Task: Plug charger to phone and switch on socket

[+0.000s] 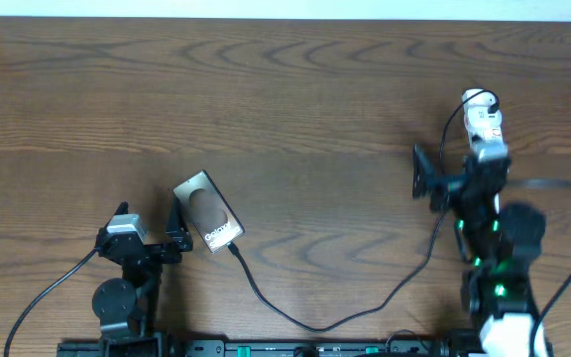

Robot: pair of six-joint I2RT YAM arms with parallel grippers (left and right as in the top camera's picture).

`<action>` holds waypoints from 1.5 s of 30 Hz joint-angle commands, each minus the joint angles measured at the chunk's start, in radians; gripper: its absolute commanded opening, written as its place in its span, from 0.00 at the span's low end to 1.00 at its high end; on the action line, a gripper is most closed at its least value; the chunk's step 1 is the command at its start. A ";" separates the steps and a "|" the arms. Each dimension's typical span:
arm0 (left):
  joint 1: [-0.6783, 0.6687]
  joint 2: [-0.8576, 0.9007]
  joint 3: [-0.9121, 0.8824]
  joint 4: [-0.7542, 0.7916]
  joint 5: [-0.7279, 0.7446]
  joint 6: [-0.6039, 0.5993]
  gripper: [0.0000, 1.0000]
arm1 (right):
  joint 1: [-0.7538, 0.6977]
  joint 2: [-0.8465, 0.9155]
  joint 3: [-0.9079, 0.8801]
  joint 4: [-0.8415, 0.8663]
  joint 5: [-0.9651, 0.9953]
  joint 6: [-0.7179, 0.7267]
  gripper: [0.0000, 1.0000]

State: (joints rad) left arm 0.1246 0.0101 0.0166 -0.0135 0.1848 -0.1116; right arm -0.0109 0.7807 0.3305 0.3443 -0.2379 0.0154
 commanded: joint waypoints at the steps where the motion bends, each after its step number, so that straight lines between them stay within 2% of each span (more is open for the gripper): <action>1: 0.006 -0.006 -0.013 -0.042 0.016 -0.009 0.93 | 0.005 -0.134 -0.134 0.036 0.014 -0.055 0.99; 8: 0.006 -0.006 -0.013 -0.042 0.016 -0.009 0.93 | 0.005 -0.401 -0.329 0.027 0.051 -0.058 0.99; 18: 0.006 -0.006 -0.013 -0.042 0.016 -0.009 0.93 | 0.006 -0.673 -0.325 -0.326 0.102 -0.062 0.99; 22: 0.006 -0.006 -0.013 -0.042 0.016 -0.009 0.93 | 0.006 -0.764 -0.325 -0.413 0.119 -0.063 0.99; 45: 0.006 -0.006 -0.013 -0.042 0.016 -0.009 0.93 | 0.005 -0.776 -0.325 -0.412 0.134 -0.065 0.99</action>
State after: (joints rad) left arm 0.1246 0.0101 0.0174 -0.0147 0.1848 -0.1120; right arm -0.0105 0.0124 0.0071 -0.0624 -0.1150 -0.0376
